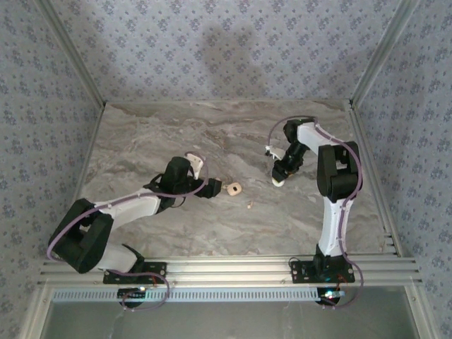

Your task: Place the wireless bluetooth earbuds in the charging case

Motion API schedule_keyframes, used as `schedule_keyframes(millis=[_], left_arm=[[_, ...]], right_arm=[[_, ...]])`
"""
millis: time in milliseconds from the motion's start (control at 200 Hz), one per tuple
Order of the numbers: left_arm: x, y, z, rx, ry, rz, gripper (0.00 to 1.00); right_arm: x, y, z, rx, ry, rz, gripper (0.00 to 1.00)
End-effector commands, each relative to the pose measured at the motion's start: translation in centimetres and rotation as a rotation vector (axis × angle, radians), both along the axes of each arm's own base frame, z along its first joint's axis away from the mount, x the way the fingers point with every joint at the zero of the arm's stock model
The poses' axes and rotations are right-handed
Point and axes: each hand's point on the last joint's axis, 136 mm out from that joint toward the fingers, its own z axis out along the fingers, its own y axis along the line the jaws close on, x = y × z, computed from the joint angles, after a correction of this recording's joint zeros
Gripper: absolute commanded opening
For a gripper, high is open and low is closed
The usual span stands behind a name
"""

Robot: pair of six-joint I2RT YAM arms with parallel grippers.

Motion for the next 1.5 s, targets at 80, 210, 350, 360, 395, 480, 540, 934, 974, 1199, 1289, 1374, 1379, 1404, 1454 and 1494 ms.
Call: schedule_keyframes(millis=[80, 210, 350, 360, 395, 480, 540, 934, 974, 1199, 1289, 1374, 1379, 1404, 1454, 1494], left_arm=[[0.6, -0.1, 1.6, -0.036, -0.013, 0.010, 0.99], [0.6, -0.1, 1.9, -0.042, -0.018, 0.009, 0.99], [0.5, 0.1, 2.0, -0.048, -0.007, 0.018, 1.00], [0.5, 0.1, 2.0, -0.049, -0.005, 0.022, 1.00], [0.6, 0.2, 2.1, -0.052, -0.001, 0.027, 1.00], [0.7, 0.5, 2.2, -0.060, 0.022, 0.048, 1.00], [0.7, 0.8, 2.3, -0.063, 0.040, 0.064, 1.00], [1.4, 3.8, 3.0, -0.067, 0.126, 0.207, 1.00], [1.6, 4.3, 3.0, -0.060, 0.138, 0.230, 1.00], [2.2, 6.0, 3.1, -0.050, 0.214, 0.328, 1.00], [2.2, 6.4, 2.8, -0.044, 0.252, 0.359, 1.00], [2.2, 7.1, 2.7, -0.038, 0.296, 0.399, 1.00], [2.2, 7.1, 2.8, -0.038, 0.297, 0.399, 1.00], [2.2, 7.2, 2.8, -0.036, 0.306, 0.405, 1.00], [2.2, 7.4, 2.9, -0.031, 0.316, 0.415, 1.00], [2.4, 7.6, 2.9, -0.023, 0.323, 0.426, 1.00]], right_arm=[[0.8, -1.1, 0.0, -0.042, -0.009, -0.043, 0.44], [1.2, -1.2, 0.0, -0.047, -0.027, -0.050, 0.49], [1.9, -1.4, 0.4, -0.057, -0.058, -0.060, 0.52], [1.9, -1.4, 0.5, -0.057, -0.063, -0.061, 0.52], [2.2, -1.3, 0.7, -0.056, -0.078, -0.066, 0.52], [2.7, -1.2, 1.6, -0.044, -0.128, -0.082, 0.53], [3.0, -0.7, 2.5, -0.011, -0.163, -0.101, 0.53], [2.3, 4.3, 11.4, 0.290, -0.456, -0.377, 0.63], [1.9, 4.8, 12.1, 0.308, -0.467, -0.393, 0.64], [-1.0, 7.3, 13.0, 0.193, -0.465, -0.421, 0.69], [-2.2, 9.5, 12.7, 0.190, -0.446, -0.374, 0.71], [-2.6, 10.9, 12.1, 0.179, -0.407, -0.386, 0.72], [-2.7, 11.0, 12.0, 0.178, -0.403, -0.387, 0.72], [-2.8, 11.3, 11.8, 0.172, -0.388, -0.396, 0.72], [-3.1, 12.1, 11.0, 0.156, -0.349, -0.403, 0.71], [-3.4, 12.6, 10.3, 0.136, -0.320, -0.397, 0.71]])
